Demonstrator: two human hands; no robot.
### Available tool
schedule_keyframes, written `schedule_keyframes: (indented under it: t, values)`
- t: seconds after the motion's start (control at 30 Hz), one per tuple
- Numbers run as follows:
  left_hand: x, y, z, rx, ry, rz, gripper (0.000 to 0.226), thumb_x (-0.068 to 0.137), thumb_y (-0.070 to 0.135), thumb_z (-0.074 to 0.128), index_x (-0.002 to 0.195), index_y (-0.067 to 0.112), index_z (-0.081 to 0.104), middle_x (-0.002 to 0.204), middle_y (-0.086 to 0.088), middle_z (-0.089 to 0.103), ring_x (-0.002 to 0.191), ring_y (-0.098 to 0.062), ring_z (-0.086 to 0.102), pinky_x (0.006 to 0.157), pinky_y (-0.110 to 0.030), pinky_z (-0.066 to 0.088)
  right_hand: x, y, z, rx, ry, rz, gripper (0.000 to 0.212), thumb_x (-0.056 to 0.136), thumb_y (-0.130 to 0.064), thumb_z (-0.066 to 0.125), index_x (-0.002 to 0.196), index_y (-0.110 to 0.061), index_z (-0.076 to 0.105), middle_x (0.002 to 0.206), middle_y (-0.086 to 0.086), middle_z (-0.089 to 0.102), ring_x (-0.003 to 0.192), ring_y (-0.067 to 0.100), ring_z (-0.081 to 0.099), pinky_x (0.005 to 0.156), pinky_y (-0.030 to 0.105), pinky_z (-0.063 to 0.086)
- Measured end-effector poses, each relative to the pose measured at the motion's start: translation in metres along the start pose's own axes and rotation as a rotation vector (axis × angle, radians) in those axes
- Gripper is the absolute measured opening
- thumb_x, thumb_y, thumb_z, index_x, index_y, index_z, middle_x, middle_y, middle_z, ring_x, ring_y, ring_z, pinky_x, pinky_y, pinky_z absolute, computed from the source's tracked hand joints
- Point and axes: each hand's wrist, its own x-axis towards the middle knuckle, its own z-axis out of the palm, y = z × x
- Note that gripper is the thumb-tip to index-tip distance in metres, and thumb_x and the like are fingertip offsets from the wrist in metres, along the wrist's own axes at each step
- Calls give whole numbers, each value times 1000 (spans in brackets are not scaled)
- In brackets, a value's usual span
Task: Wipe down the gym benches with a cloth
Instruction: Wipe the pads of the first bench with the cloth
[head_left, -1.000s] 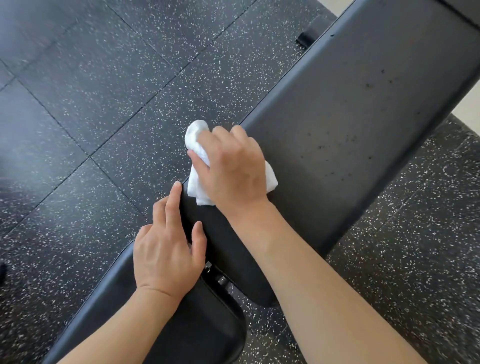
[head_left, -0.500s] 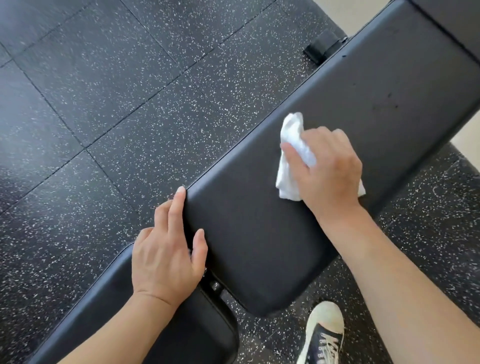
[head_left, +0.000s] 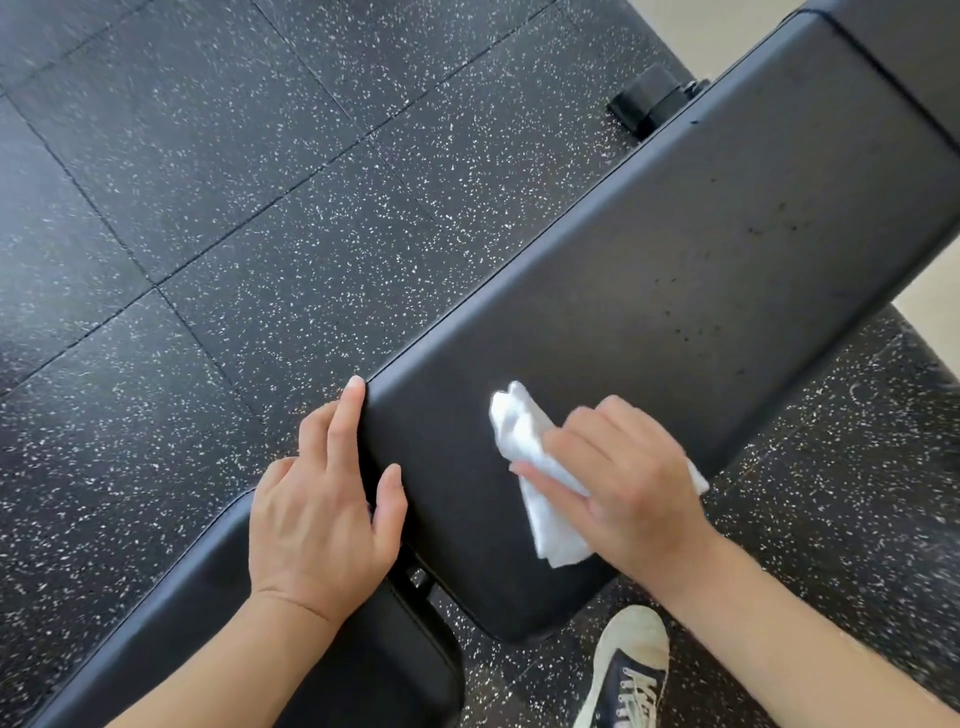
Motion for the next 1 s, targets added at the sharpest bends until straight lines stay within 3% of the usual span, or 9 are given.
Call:
schedule_keyframes:
  t: [0.13, 0.27, 0.5, 0.57, 0.7, 0.77, 0.83, 0.93, 1.0]
  values:
    - [1, 0, 3, 6, 6, 0, 77, 94, 48, 39, 163, 16, 29, 140, -10, 49, 72, -38, 61, 75, -45, 46, 44, 60, -1, -149, 175, 312, 38, 104, -39, 63, 79, -11, 64, 71, 3, 51, 68, 25, 38, 56, 39, 38]
    - [1, 2, 0, 1, 6, 6, 76, 95, 48, 39, 162, 13, 31, 140, -11, 49, 71, -38, 62, 74, -44, 45, 104, 40, 26, -144, 193, 473, 29, 98, -38, 68, 86, -11, 66, 79, 6, 61, 73, 32, 51, 59, 40, 41]
    - [0, 2, 1, -9, 1, 6, 76, 94, 48, 39, 162, 15, 29, 142, -10, 49, 75, -40, 62, 77, -45, 47, 54, -60, 43, 18, 18, 110, 23, 97, -34, 70, 103, -12, 76, 73, 2, 54, 66, 27, 47, 54, 44, 42]
    - [0, 1, 1, -4, 12, 10, 76, 95, 48, 40, 162, 16, 29, 141, -9, 49, 75, -38, 61, 77, -44, 46, 18, -57, 29, 52, -25, 20, 19, 98, -31, 71, 97, -12, 72, 72, 3, 50, 64, 26, 43, 53, 45, 41]
    - [0, 1, 2, -2, 28, 10, 75, 95, 48, 41, 162, 16, 29, 139, -7, 49, 72, -36, 58, 78, -44, 44, -17, -3, -5, -14, -35, -18, 22, 101, -34, 69, 108, -13, 68, 72, 3, 48, 65, 26, 39, 55, 44, 40]
    - [0, 0, 3, -1, 26, 8, 76, 95, 48, 41, 162, 15, 30, 138, -8, 49, 72, -36, 59, 77, -44, 45, -11, 30, -12, -92, 32, 63, 25, 102, -31, 68, 91, -8, 72, 70, 5, 48, 67, 25, 35, 55, 45, 40]
    - [0, 0, 3, -4, 21, 8, 76, 95, 48, 41, 162, 15, 30, 138, -8, 50, 72, -36, 60, 77, -44, 46, 9, 47, -8, -150, 118, 217, 34, 103, -33, 65, 79, -9, 65, 70, 6, 48, 68, 25, 36, 56, 43, 39]
    - [-1, 1, 2, 2, 22, 5, 75, 95, 48, 41, 162, 15, 31, 139, -8, 50, 73, -36, 61, 77, -43, 46, 49, 35, 13, -159, 199, 446, 34, 102, -37, 66, 82, -10, 62, 75, 5, 56, 71, 30, 46, 58, 41, 40]
    - [0, 1, 2, 8, 28, 4, 75, 95, 48, 41, 161, 15, 32, 140, -7, 50, 73, -35, 61, 77, -42, 44, 74, 11, 29, -134, 204, 488, 28, 97, -36, 70, 87, -10, 66, 79, 7, 60, 73, 33, 51, 59, 44, 42]
